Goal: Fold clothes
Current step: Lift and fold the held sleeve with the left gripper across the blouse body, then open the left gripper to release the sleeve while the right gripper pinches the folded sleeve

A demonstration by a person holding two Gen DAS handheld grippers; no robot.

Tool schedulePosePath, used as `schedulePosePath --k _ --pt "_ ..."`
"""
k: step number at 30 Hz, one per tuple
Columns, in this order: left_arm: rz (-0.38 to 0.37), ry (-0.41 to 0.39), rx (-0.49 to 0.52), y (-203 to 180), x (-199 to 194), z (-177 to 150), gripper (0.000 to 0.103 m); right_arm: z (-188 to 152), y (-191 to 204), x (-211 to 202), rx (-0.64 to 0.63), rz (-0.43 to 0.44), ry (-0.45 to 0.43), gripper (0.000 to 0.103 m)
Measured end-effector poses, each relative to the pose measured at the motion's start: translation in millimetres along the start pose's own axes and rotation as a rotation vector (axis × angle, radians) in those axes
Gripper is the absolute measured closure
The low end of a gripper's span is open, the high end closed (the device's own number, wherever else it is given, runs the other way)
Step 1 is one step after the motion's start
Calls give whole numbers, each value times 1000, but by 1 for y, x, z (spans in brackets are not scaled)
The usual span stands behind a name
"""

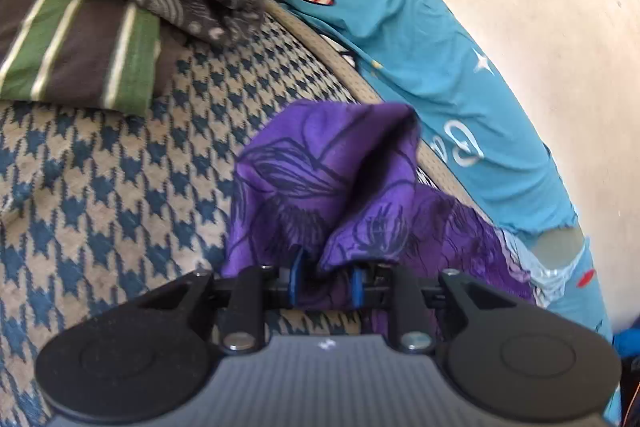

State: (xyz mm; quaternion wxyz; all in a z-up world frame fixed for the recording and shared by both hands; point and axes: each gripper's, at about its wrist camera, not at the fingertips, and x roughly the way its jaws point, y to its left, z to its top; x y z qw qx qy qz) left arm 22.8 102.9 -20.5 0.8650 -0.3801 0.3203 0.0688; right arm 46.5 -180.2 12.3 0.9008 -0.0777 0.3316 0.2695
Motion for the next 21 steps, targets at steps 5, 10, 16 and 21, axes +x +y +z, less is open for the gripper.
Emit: schedulePosePath --k 5,10,16,21 --pt "-35 66 62 -15 2 -11 83 5 -2 -3 24 48 -43 42" --pt "49 40 111 -23 -14 -7 77 12 4 -3 6 95 -82 41" --pt "77 20 71 -21 -30 16 56 20 16 3 -17 157 -130 41" --pt "106 3 104 -24 -33 36 51 26 24 13 -24 214 -167 35"
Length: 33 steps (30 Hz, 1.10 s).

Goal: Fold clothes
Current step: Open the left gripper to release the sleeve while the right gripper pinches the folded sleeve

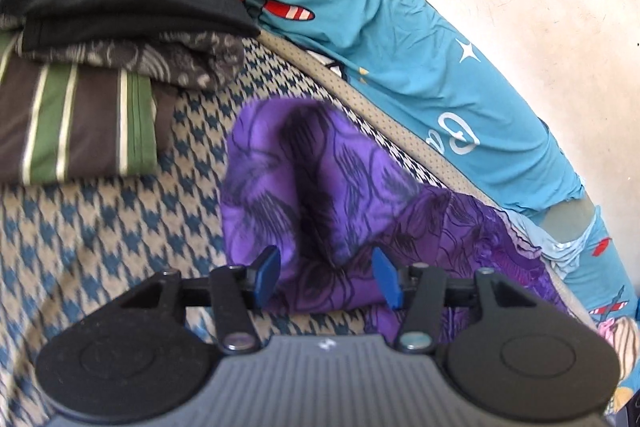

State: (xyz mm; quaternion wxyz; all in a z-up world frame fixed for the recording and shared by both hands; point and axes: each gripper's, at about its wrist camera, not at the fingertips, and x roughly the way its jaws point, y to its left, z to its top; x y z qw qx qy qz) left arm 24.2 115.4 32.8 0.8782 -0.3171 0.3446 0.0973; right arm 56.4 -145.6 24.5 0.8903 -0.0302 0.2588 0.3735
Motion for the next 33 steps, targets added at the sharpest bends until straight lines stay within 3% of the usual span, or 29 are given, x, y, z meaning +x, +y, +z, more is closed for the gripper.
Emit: schedulePosePath --k 3,5,17,26,28,33 --pt "21 -60 -17 5 -6 6 41 1 4 10 -15 10 -17 31" --pt "29 -80 -33 6 -7 7 39 1 5 19 -8 24 -9 31" --pt "125 -73 -139 24 -1 13 14 11 9 71 7 93 0 31" --pt "150 -49 -196 36 4 13 13 15 12 101 19 128 -7 31" --pt "154 -50 -195 36 4 13 13 15 12 105 20 140 -9 34" --pt "161 -46 -194 37 5 12 13 15 15 112 35 168 -15 53"
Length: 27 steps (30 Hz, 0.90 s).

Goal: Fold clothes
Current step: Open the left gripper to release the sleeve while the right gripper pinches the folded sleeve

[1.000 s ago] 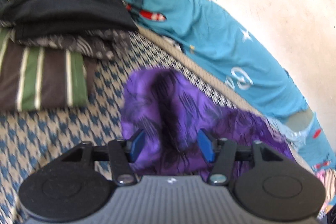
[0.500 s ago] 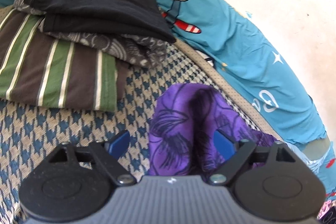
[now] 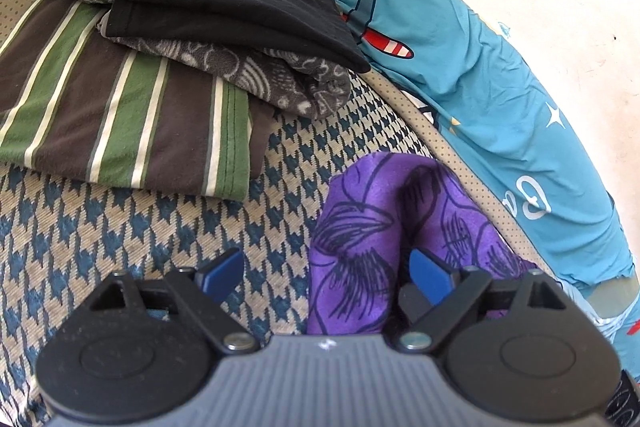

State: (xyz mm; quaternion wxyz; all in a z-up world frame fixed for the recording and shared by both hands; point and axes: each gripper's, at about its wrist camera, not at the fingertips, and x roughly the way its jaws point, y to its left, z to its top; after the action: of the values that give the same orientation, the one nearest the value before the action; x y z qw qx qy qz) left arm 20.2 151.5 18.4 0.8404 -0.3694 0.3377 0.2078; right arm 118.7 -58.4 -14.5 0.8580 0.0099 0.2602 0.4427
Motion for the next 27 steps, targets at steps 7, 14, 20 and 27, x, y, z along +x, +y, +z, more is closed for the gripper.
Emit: schedulePosePath --k 7,14,20,27 --pt "4 -6 0 -3 -1 -1 13 3 -6 0 99 -4 32 95" --pt "-21 -30 33 -20 -4 -6 12 28 -31 -40 244 -57 -65 95" --pt "-109 -40 99 -49 -6 -20 7 45 -56 -99 352 -97 -171 95" --pt "-230 -22 203 -83 -8 -38 5 52 -84 -183 419 -193 -291 96"
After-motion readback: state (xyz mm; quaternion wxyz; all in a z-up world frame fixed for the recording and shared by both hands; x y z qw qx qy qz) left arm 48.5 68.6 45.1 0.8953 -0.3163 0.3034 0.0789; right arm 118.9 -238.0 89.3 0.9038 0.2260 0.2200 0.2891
